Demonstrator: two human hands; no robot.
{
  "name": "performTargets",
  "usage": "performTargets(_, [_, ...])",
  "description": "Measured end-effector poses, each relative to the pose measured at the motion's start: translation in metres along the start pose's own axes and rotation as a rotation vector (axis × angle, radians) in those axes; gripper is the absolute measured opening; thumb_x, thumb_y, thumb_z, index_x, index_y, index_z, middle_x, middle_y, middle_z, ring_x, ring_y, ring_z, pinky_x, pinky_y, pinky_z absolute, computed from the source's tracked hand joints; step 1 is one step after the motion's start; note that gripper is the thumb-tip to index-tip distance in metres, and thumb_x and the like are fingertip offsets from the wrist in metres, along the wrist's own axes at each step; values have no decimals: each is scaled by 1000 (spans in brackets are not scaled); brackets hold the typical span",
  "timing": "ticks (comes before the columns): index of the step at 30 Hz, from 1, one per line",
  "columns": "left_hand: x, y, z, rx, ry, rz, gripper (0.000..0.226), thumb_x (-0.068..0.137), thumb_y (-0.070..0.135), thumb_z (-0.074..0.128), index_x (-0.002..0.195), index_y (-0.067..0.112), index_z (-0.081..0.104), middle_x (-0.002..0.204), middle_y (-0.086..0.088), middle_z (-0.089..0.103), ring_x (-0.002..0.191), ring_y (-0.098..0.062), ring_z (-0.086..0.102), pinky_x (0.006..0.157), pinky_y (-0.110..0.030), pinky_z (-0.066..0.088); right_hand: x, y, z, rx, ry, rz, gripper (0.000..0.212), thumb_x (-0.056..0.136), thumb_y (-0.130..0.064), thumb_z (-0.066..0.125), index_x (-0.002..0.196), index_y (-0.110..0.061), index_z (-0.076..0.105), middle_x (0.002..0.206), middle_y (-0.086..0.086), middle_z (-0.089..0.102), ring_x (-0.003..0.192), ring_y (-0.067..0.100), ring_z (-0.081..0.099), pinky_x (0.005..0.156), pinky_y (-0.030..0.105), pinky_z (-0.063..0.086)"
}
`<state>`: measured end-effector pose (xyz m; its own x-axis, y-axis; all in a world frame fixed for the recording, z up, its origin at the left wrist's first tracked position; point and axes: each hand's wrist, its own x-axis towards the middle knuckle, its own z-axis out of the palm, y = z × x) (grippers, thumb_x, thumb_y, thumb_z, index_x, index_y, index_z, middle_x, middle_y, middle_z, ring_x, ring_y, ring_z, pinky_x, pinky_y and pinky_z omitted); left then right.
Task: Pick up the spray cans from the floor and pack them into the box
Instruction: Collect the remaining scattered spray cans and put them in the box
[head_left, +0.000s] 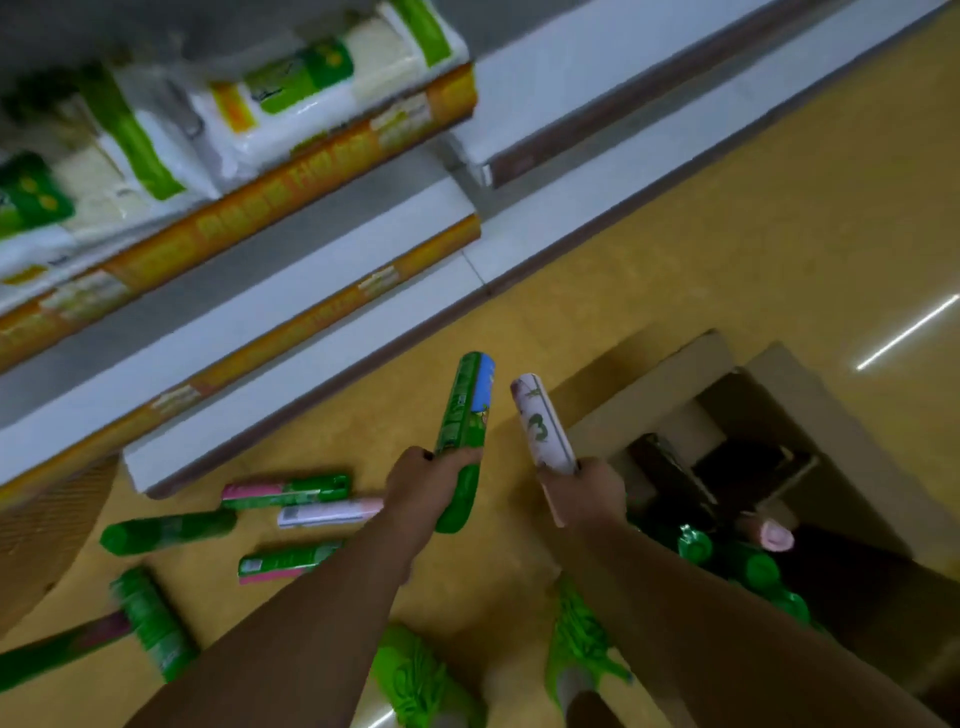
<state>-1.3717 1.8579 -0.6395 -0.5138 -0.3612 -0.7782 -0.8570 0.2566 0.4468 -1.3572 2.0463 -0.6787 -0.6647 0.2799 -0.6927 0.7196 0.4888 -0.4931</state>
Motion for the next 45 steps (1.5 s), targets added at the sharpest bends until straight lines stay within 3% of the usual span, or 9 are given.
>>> performTargets(3, [-23,36,23,214,-52,77,63,62,59,81,98,11,61,91,-6,68,77,-22,65,56,-28,45,-5,18,-49,47,44,47,34,83,-51,67,80,-16,67,71,3,69,66,22,67,60,36,57])
performTargets(6, [-46,75,51,454,-120,144,64,61,57,84,100,11,62,89,-4,66,76,-19,65,58,-29,49,-4,39,-96,140,92,80,29,84,-47,70,77,-20,63,68,3,68,57,19,67,51,32,55])
performTargets(9, [-67,107,89,663,-176,196,65,60,56,85,103,11,64,89,-2,65,75,-18,64,59,-27,50,-1,62,-140,171,123,115,35,85,-51,67,79,-17,66,67,2,69,57,20,68,55,36,59])
performTargets(12, [-85,128,131,794,-220,240,61,66,50,84,108,10,65,96,-4,65,82,-19,63,64,-28,50,3,84,-180,187,154,155,26,87,-43,65,79,-19,62,60,2,66,49,18,64,42,24,46])
performTargets(17, [-104,136,192,1077,-237,378,66,67,47,84,118,12,62,106,-4,64,93,-23,63,69,-28,49,19,136,-226,178,217,262,47,72,-60,69,92,-17,67,72,1,68,65,21,67,62,35,57])
performTargets(21, [-104,126,228,1259,-275,466,60,73,43,80,120,10,61,115,-9,64,103,-27,64,77,-31,52,17,179,-250,228,300,348,43,79,-51,75,95,-13,62,80,5,66,69,24,66,59,35,56])
performTargets(32, [-48,90,302,1527,-375,600,29,78,31,69,98,16,54,82,3,52,81,-18,57,68,-31,51,55,278,-261,157,326,582,39,77,-38,73,99,-9,57,83,7,61,78,27,64,60,32,48])
performTargets(39, [8,61,332,1611,-441,720,30,79,31,68,95,14,50,96,-5,47,82,-22,50,66,-31,41,96,308,-221,-33,347,565,51,82,-55,70,105,-13,54,102,11,60,83,30,61,70,39,54])
performTargets(45, [29,40,356,1647,-504,724,32,78,29,74,100,15,55,103,-6,54,89,-24,58,69,-33,47,121,323,-204,-120,316,584,47,87,-47,70,117,-13,58,115,13,50,78,24,53,67,34,47])
